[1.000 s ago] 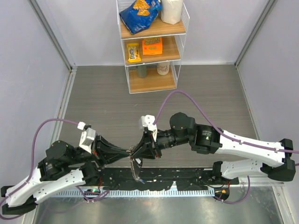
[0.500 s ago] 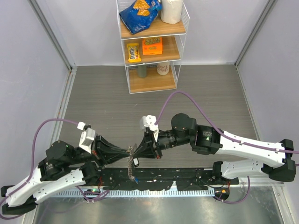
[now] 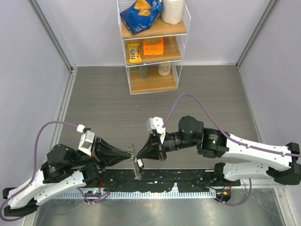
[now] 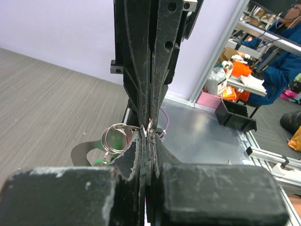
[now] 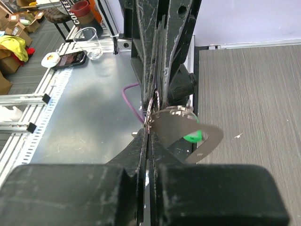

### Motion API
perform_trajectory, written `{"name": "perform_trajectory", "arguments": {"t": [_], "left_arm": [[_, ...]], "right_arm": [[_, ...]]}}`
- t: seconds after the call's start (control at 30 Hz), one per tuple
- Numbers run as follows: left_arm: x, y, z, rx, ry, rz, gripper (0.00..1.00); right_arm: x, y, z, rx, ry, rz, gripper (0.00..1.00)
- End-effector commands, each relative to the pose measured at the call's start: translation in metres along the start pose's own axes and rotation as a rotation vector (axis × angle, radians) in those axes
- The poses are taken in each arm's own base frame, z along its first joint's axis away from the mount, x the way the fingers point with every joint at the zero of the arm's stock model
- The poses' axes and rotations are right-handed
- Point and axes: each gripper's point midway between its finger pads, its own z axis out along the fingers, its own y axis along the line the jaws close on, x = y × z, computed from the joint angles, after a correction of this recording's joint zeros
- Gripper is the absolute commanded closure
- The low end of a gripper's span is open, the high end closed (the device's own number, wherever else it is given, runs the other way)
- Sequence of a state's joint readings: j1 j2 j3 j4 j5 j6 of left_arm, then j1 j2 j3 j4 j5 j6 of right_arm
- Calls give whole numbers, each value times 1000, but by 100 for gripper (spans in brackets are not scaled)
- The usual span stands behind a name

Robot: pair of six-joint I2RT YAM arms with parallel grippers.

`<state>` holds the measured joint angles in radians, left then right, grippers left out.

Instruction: Put the keys on the keyring

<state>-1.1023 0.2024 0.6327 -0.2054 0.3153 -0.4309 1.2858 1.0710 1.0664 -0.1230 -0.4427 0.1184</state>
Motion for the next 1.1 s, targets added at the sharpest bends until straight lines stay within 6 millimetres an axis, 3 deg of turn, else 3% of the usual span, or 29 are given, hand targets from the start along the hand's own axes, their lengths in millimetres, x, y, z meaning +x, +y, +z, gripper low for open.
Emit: {"name": "perform_trajectory", "arguments": {"t": [0.0,0.6,0.87,0.97,1.07], "left_arm": [[-50,-23,-8,78,-202,52,100],[-53,-25,-6,104,-238,55,100],[-44,-7,0,20,-207,39,100],[-37,5,0,-38,-185,32,92],[-33,19,-4,-116,-182,26,70]], "right_arm": [[-13,10,-23,8,-19,-51,95],[-31,11,-38,45,-24,-106,94],[-33,-14,-37,182,9,-91,95],[-28,-30,-33,255,41,-73,95],[-26,-51,-34,350,57,-54,95]]}}
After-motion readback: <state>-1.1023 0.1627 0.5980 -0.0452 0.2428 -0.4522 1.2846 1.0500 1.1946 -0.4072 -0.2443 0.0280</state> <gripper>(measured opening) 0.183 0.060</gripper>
